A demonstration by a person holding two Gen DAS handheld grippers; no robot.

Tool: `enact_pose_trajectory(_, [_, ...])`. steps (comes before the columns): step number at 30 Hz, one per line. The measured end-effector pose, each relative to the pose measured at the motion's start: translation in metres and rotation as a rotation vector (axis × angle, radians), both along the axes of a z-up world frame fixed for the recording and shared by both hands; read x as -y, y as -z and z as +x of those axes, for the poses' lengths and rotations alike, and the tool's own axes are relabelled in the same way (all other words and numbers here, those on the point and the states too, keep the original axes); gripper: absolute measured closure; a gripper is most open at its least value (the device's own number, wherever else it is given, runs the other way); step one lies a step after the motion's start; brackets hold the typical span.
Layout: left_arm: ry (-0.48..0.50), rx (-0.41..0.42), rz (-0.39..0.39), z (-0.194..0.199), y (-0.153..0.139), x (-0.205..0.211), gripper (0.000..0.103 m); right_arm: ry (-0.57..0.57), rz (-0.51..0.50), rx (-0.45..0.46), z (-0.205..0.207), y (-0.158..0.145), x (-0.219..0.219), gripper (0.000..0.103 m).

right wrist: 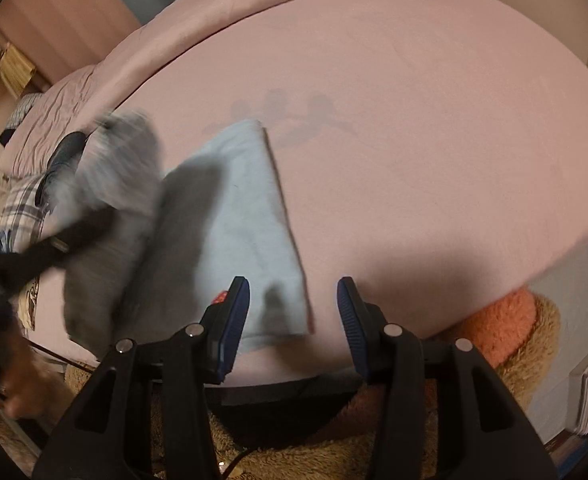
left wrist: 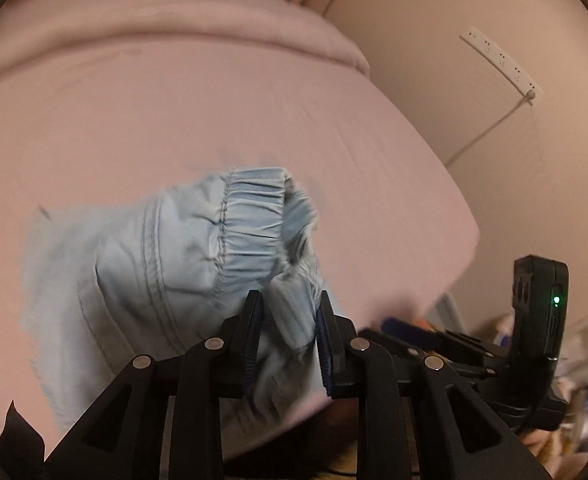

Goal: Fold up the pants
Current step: 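Fold the waistband over onto the folded legs and release with the left gripper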

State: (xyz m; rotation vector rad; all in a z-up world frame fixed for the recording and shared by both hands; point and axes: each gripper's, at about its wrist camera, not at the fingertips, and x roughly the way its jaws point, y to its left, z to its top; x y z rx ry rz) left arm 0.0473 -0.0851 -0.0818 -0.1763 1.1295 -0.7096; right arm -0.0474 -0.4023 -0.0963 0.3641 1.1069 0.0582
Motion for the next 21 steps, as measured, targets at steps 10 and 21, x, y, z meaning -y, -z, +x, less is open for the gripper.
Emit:
enact_pose_trajectory(10, [-0.232, 0.103, -0.031, -0.008, -0.041, -0.083, 0.027, -0.036, 0.002, 0.082, 0.003, -0.026, -0.001, 0.045])
enact_pose_trajectory(21, [-0.485, -0.034, 0.186, -0.022, 0.017, -0.15, 0.027, -0.317, 0.06, 0.033, 0.042, 0.001, -0.09, 0.048])
